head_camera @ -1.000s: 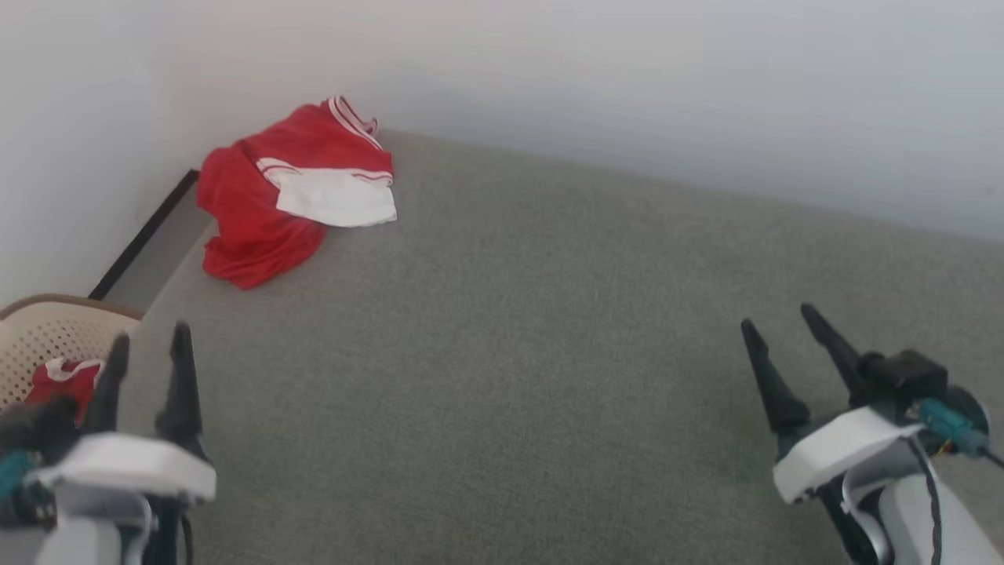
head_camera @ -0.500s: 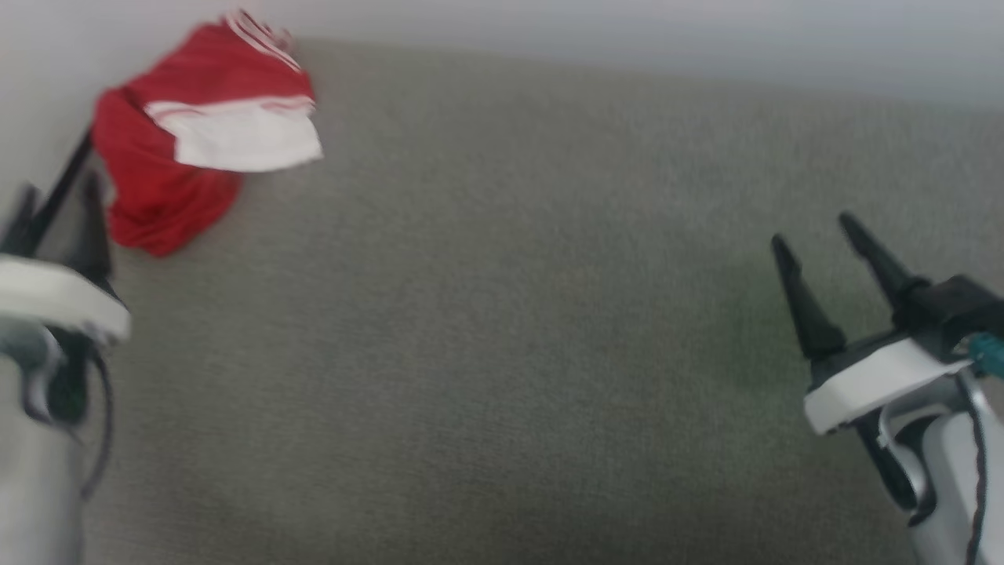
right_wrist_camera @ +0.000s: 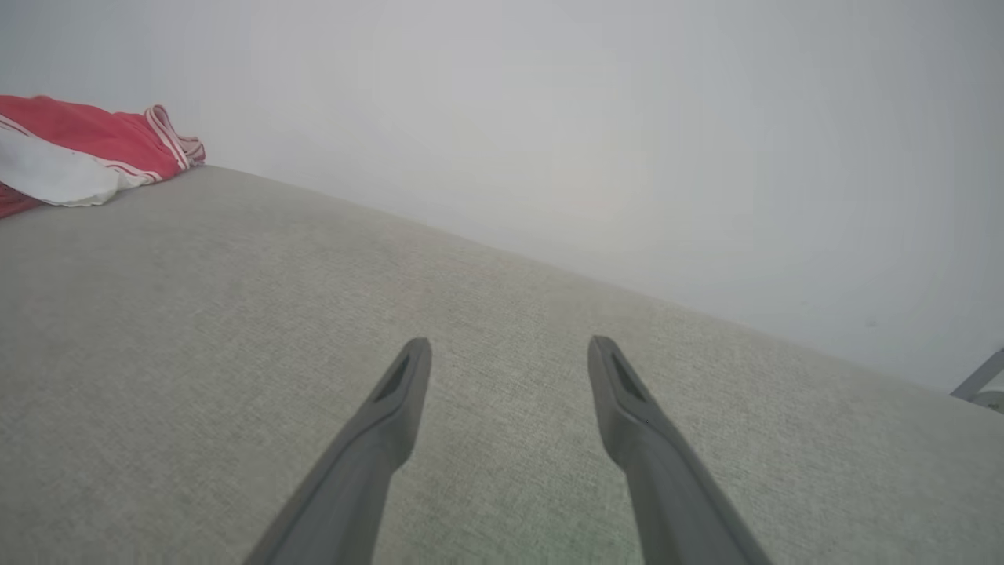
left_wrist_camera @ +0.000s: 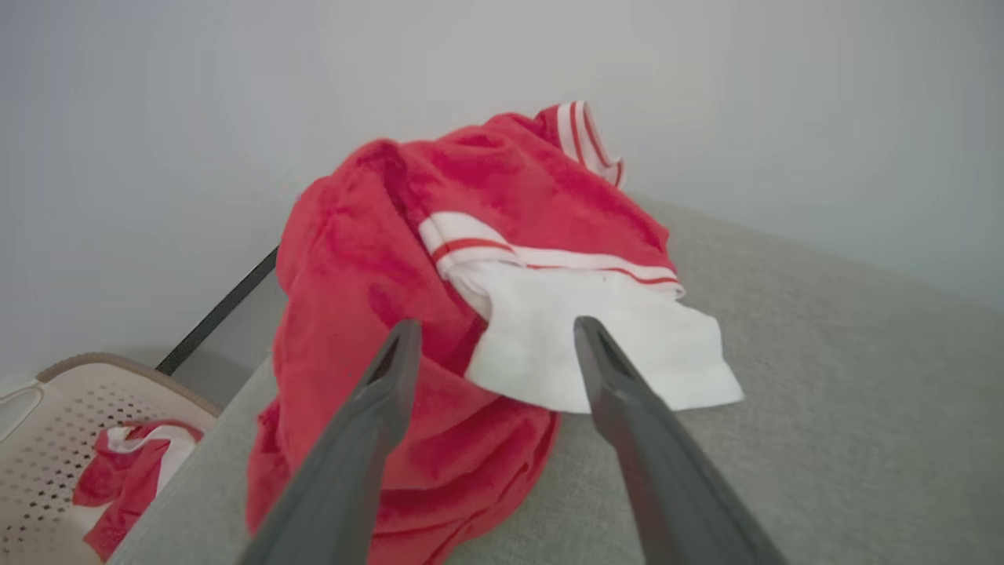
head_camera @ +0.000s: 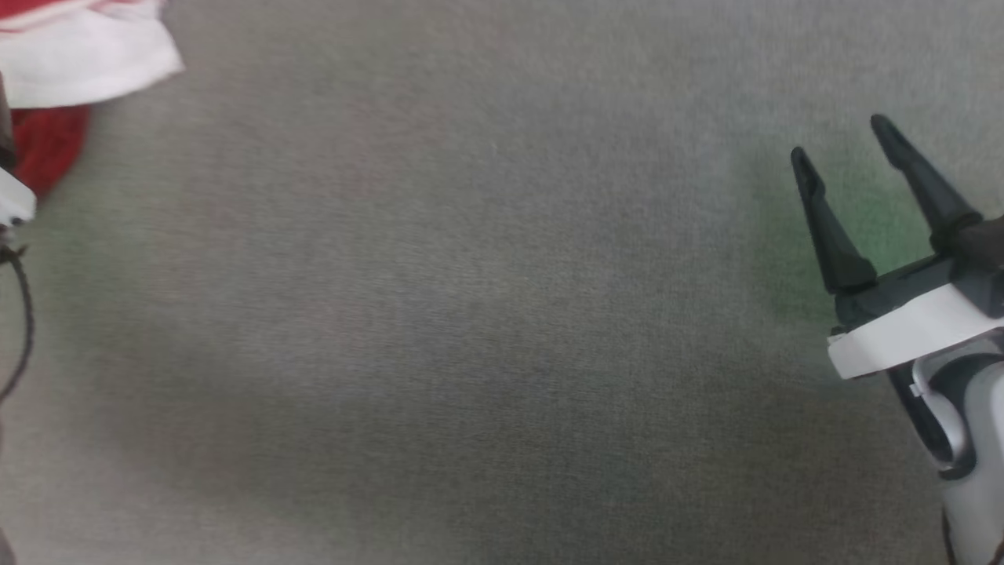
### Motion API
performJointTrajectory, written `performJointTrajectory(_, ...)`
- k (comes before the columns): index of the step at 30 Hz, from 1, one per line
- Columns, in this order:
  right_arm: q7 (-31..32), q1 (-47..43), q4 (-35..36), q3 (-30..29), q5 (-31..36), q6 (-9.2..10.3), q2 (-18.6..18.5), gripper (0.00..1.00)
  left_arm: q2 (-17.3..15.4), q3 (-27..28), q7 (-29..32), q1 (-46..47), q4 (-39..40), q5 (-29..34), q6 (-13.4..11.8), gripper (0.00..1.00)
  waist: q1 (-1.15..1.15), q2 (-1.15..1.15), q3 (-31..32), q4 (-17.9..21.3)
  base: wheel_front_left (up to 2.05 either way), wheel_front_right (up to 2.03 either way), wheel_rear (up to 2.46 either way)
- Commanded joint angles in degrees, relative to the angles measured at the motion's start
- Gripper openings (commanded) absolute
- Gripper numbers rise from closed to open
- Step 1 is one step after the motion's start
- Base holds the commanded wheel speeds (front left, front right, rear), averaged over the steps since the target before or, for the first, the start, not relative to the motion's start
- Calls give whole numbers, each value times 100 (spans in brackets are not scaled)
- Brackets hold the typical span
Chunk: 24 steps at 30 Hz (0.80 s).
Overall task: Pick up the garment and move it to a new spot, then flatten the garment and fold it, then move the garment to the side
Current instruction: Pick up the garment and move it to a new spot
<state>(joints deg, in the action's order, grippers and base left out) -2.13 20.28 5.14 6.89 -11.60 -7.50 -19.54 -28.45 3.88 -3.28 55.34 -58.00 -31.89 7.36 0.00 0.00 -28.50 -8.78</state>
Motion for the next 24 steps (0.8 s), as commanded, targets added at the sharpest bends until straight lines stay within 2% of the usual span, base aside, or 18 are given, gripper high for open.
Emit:
performJointTrajectory(1, 26, 68, 67, -24, 11, 2, -15, 100, -49, 0, 67, 153, -116, -12, 15, 100, 0, 0, -295, 162, 0, 0, 0)
performJointTrajectory(8, 210, 118, 486, -86, 81, 2, -76, 100, -113, -208, 618, 842, -874, 57, -19, 100, 0, 0, -729, 251, 0, 0, 0)
performJointTrajectory(18, 434, 97, 807, -206, 175, 2, -126, 100, 124, -402, 1617, 1183, -1512, 27, -115, 100, 0, 0, -1007, 265, 0, 0, 0)
performJointTrajectory(19, 440, 94, 832, -216, 183, 2, -125, 100, 169, -444, 1781, 1166, -1548, 32, -102, 84, 0, 0, -1018, 265, 0, 0, 0)
performJointTrajectory(20, 452, 93, 848, -228, 181, 2, -135, 100, 200, -462, 1843, 1158, -1573, 28, -87, 26, 0, 0, -1030, 259, 0, 0, 0)
performJointTrajectory(21, 468, 90, 867, -236, 181, 2, -138, 100, 217, -424, 1886, 1177, -1585, -34, -85, 0, 0, 0, -1040, 253, 0, 0, 0)
performJointTrajectory(24, 491, 83, 899, -247, 208, 2, -130, 100, 237, -414, 1933, 1186, -1617, -69, -99, 0, 0, 0, -1053, 241, 0, 0, 0)
